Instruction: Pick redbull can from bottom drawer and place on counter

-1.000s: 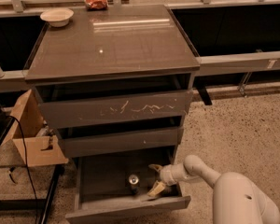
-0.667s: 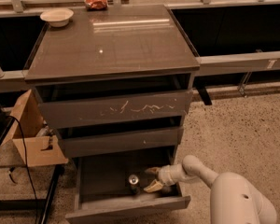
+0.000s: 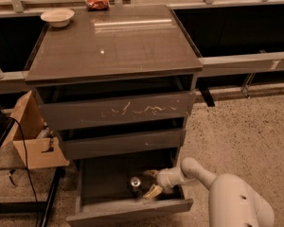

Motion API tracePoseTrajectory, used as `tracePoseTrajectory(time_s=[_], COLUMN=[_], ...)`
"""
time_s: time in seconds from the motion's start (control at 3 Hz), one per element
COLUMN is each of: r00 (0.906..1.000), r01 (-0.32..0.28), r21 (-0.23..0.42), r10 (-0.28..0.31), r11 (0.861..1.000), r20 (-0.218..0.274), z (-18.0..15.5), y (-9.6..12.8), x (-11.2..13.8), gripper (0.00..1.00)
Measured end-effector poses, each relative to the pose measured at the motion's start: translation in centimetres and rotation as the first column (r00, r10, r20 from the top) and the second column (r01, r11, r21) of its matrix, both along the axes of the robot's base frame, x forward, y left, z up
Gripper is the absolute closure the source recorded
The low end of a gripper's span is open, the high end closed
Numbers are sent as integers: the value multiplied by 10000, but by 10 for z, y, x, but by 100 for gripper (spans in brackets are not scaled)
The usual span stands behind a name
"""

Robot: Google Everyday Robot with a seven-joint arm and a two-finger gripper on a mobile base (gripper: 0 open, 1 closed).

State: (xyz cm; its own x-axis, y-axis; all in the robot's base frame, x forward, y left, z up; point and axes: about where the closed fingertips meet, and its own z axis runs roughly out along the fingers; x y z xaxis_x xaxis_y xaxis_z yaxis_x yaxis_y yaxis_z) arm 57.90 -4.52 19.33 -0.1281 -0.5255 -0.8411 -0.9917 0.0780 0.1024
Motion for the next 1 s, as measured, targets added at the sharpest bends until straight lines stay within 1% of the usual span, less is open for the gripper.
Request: tracePoseTrajectory(time_s=[0.67, 1.0], r00=[9981, 9965], r01=[-620, -839], r21=[291, 468], r10=[619, 836], r11=[9977, 9954], r20=[36, 91], z=[-2, -4], y=[26, 38], x=[-2, 2], gripper=[29, 28])
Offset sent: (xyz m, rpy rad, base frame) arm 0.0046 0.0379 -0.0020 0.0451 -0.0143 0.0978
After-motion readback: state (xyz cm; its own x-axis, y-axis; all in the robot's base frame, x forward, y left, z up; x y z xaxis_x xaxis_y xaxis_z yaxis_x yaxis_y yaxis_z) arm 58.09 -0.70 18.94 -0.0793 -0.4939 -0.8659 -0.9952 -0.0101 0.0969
